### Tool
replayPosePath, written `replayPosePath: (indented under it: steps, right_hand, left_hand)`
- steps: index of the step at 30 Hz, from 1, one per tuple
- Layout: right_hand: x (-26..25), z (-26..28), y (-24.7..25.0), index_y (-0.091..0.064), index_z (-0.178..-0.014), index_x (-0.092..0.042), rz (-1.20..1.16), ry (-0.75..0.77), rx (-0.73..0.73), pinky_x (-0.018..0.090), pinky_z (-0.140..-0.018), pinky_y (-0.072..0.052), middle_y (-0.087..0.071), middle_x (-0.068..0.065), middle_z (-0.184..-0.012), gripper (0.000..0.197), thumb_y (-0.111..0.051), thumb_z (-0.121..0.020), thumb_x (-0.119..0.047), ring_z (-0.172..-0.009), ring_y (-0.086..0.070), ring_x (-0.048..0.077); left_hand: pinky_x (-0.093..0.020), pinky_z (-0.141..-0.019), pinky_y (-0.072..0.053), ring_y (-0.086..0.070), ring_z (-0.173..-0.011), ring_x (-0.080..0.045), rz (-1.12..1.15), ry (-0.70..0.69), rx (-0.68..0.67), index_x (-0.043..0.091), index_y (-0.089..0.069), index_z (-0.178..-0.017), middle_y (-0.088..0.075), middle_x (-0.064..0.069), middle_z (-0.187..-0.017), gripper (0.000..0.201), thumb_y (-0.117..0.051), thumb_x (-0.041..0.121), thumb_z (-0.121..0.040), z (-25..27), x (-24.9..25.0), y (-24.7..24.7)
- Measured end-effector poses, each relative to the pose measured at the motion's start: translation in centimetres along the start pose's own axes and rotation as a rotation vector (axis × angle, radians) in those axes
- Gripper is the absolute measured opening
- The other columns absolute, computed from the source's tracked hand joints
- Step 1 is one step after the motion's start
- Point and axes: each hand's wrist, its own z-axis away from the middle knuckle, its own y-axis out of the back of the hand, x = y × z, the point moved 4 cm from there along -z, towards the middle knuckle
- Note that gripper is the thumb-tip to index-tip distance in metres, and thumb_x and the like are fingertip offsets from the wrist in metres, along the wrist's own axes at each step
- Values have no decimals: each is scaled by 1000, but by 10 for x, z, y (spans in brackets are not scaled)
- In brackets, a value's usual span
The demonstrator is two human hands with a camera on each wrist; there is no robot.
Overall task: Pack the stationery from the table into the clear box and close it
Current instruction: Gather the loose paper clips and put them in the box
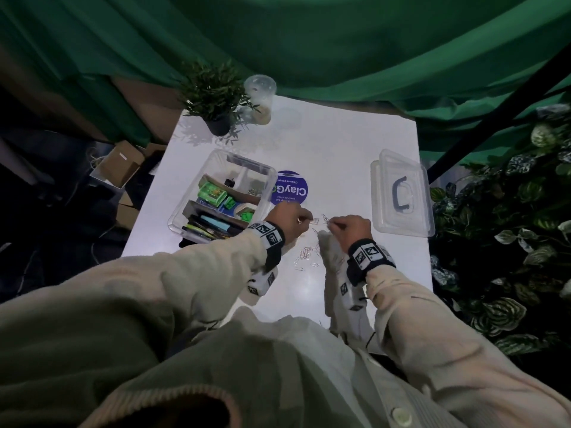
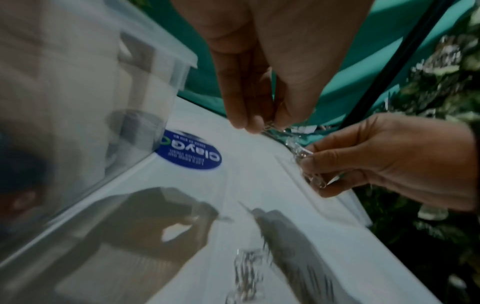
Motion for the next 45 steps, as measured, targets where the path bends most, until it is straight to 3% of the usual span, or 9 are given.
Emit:
replayPosePath:
  steps: [8,13,18,22,27,31,34,39,45]
  right_hand:
    - [-96,-35,9,-78,-87,-11,-199,56,72,36,-89,-52,-75,8,-80,14,-69,-83,-21,-81,-70,25]
    - [-142,-57,-13,-78,-95,-12,-220,-54,20,21,-84,-50,-75,7,-95,19,-73,-82,-25,-94,-69,18]
    - [-168,-71,-34,-79,-89,-10,-161,-154,-54,34,-86,-58,-76,7,-89,18,-78,-78,-24,-89,-72,21]
    - [-182,-75,-41,-77,-92,-5,-89,-167,-78,37,-83,-58,-75,11,-90,24,-79,-77,-24,-85,-72,23]
    - [-191,-71,-39,-75,-104,-7,-67,-142,-60,37,-88,-56,-73,12,-103,25,-73,-83,-19,-97,-69,27]
    - [-180,-61,-35,-76,-104,-12,-191,-115,18,28,-94,-52,-73,9,-106,24,-59,-88,-5,-100,-67,24]
    - [-161,-47,-30,-77,-100,-13,-328,-60,82,13,-84,-47,-75,5,-100,27,-56,-88,-2,-93,-68,17]
    - [-77,-19,-19,-76,-90,-21,-455,-196,210,34,-86,-56,-75,5,-90,16,-66,-83,-11,-85,-71,23]
    - [48,45,-22,-73,-97,-21,-122,-520,210,30,-87,-51,-70,8,-107,19,-59,-86,-15,-103,-64,28]
  left_hand:
    - [-16,-81,-44,-67,-94,-16,189,235,286,16,-77,-99,-74,-2,-100,19,-64,19,-86,-10,-59,92]
    - [-16,-72,-39,-65,-86,-13,146,408,174,13,-78,-90,-73,-2,-89,18,-61,10,-83,-26,-92,105]
    - [-20,-67,-38,-55,-78,-16,66,393,-9,16,-65,-71,-58,-7,-77,20,-57,2,-83,-29,-94,102]
    - [-32,-87,-53,-66,-101,-27,9,409,50,19,-75,-102,-70,-5,-112,24,-56,10,-90,-27,-104,112]
    - [-37,-89,-54,-65,-101,-28,-16,409,107,29,-73,-102,-69,-2,-114,25,-56,15,-90,-20,-113,117]
    - [-36,-87,-55,-66,-98,-25,15,400,121,31,-74,-99,-71,2,-112,24,-56,18,-89,-13,-107,117]
    - [-35,-85,-55,-66,-98,-27,-1,340,111,31,-73,-101,-71,1,-109,24,-53,24,-89,-10,-87,115]
    - [-31,-84,-53,-64,-99,-23,2,129,45,29,-67,-109,-69,1,-111,24,-52,26,-90,-5,-33,91]
    - [-34,-90,-48,-58,-110,-22,-188,-94,-364,26,-55,-125,-60,0,-118,34,-56,28,-91,8,0,-14]
